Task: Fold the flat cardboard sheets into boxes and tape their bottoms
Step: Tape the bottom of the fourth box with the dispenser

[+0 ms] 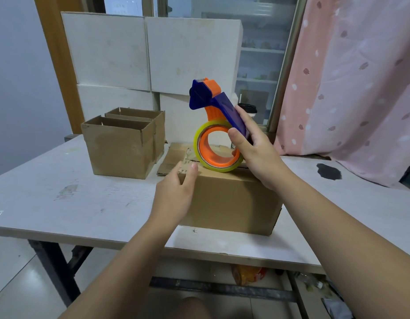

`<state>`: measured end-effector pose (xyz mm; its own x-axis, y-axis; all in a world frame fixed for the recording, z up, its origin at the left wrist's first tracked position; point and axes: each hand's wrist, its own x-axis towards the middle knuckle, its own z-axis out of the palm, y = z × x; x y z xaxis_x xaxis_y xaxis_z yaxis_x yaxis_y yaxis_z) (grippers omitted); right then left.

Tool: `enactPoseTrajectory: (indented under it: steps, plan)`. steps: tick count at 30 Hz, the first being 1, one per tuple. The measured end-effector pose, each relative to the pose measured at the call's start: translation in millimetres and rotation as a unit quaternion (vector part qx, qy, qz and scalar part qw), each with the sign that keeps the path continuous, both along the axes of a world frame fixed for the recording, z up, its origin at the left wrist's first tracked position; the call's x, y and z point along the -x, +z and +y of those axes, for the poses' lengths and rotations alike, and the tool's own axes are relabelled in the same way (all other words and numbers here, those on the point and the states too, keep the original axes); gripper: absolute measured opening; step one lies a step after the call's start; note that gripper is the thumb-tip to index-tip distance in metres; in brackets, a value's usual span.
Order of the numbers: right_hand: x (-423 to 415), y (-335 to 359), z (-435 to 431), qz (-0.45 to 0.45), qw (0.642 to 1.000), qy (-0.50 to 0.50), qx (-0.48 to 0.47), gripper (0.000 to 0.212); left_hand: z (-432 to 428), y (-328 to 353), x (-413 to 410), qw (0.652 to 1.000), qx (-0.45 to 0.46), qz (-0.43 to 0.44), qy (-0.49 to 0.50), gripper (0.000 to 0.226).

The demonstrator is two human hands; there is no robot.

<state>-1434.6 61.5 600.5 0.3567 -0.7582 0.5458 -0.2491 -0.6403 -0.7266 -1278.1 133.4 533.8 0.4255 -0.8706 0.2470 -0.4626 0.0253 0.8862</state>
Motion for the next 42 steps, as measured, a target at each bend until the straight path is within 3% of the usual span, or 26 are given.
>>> enactPoseTrajectory:
  steps: [3,5,10,16,22,30,42]
  plan:
    - [1,0,1,-0.005,1.0,0.0,-0.005,0.077,-2,12,-3,0.989,0.043,-0.134,0.048,0.057]
    - [1,-1,3,-0.008,1.0,0.001,0.002,0.078,-6,21,-1,0.982,0.075,-0.171,0.038,0.053]
    - [1,0,6,0.001,1.0,-0.011,0.008,0.079,-12,21,9,0.963,0.024,-0.266,0.047,0.042]
    - [-1,-1,3,0.015,0.999,-0.025,0.027,0.068,-13,20,6,0.957,0.034,-0.285,0.031,0.038]
    - [-5,18,-3,0.053,0.998,0.0,0.025,0.041,-11,20,9,0.959,0.032,-0.279,0.042,0.033]
    - [0,44,-21,0.166,0.985,0.048,0.015,0.074,-12,21,7,0.961,0.02,-0.275,0.028,0.037]
    - [27,70,-26,0.268,0.959,0.09,0.02,0.068,-16,22,9,0.951,0.013,-0.31,0.0,0.042]
